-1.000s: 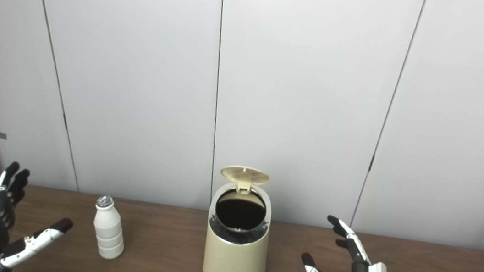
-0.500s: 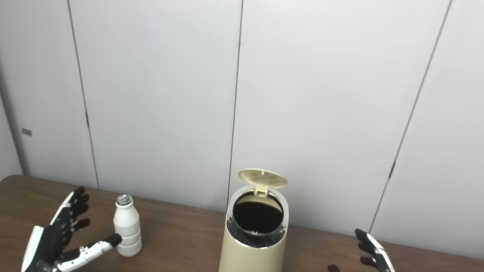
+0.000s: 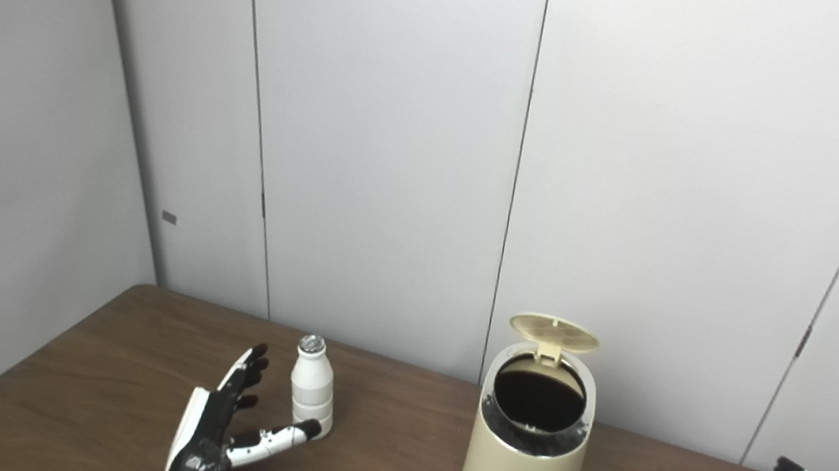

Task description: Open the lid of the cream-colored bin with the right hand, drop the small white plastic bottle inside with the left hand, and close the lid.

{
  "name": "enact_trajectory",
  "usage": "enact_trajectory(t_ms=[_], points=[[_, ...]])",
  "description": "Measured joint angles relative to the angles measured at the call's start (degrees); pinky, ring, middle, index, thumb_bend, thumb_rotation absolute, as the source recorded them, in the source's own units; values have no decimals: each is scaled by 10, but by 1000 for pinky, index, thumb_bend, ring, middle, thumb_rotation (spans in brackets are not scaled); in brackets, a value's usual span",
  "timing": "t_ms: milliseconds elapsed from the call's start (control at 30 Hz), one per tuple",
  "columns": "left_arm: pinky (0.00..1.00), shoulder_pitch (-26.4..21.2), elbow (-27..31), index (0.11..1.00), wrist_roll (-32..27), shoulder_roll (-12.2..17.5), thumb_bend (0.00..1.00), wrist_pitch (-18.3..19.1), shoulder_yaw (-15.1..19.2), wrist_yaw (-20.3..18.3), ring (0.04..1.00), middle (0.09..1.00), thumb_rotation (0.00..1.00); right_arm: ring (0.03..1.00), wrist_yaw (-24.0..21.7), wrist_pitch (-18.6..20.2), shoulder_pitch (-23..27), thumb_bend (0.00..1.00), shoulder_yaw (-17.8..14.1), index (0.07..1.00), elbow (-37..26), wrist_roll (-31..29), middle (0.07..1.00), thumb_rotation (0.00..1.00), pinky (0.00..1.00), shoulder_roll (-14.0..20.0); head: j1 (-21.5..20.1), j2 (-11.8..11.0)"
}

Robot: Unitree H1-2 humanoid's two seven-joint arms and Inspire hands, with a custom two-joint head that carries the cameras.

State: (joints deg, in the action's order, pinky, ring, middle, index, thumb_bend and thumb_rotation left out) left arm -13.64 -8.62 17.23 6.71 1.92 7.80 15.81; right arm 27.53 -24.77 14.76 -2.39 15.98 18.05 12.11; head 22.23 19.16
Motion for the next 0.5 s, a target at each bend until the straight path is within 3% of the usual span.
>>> enact_trajectory(t_ms=[100,200,500], points=[[720,-12,-27,944,9,2,1000,7,-1,5,842,890,276,698,21,0,3,492,-1,754,10,1,754,831,532,6,11,1],[749,-17,-37,939,17,8,1000,14,-8,10,853,889,293,726,37,-1,5,537,0,758,17,9,767,897,565,14,11,1],[786,-30,-54,909,4,31,1000,12,-25,-10,871,879,323,689,35,-1,3,679,-15,743,17,12,739,950,507,20,5,3]])
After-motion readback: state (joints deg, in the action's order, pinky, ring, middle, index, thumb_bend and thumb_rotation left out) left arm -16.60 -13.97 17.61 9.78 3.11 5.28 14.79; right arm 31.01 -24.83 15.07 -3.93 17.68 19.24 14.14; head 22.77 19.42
